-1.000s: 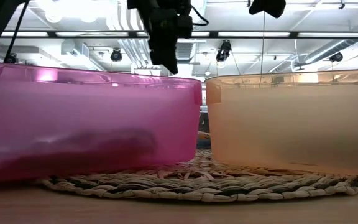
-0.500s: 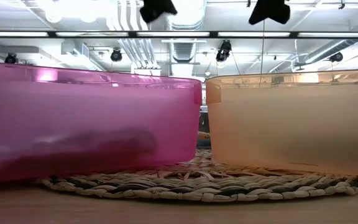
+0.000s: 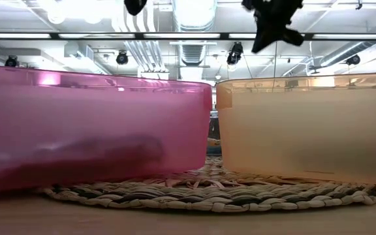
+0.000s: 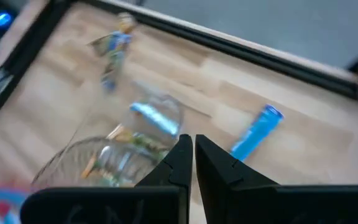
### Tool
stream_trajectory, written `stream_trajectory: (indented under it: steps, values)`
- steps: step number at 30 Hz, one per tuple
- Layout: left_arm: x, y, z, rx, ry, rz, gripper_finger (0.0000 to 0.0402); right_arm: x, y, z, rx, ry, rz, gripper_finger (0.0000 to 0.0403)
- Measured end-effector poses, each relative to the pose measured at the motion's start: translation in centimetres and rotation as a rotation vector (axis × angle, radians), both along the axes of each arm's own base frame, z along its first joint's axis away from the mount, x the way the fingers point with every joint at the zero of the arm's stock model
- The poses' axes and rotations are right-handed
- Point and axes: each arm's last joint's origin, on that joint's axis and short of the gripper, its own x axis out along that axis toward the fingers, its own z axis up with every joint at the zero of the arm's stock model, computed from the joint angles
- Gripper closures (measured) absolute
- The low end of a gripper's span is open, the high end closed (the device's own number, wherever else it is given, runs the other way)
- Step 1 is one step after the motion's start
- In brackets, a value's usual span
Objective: Pick and place Granola Bars by type
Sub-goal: Put the blue granola bar into the orange bin
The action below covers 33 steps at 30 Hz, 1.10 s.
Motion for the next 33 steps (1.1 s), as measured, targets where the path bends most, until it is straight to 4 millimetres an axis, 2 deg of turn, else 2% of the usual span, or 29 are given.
stream_trajectory:
  steps: [5,12,23,29,33]
  values:
    - [-2.0,-0.5,-0.8,-0.049,-0.077,0.022,0.0401,0.4,-2.9,-1.5,0.076,0.018,-0.160,0.0390]
    - [-3.8,-0.9,-1.8,-0.091,-0.083,0.037,0.0401,1.5,-4.8,-3.6,0.166,0.063,-0.148,0.0390]
    - [-4.1,-0.9,-1.9,-0.084,-0.085,0.035,0.0401,3.5,-6.2,-5.9,0.245,0.076,-0.120,0.0390]
    - [-4.1,-0.9,-1.9,-0.080,-0.083,0.033,0.0401,3.5,-6.1,-5.9,0.231,0.078,-0.111,0.0390]
    - [-4.1,-0.9,-2.0,-0.077,-0.079,0.032,0.0401,3.2,-6.2,-5.5,0.163,0.099,-0.133,0.0390]
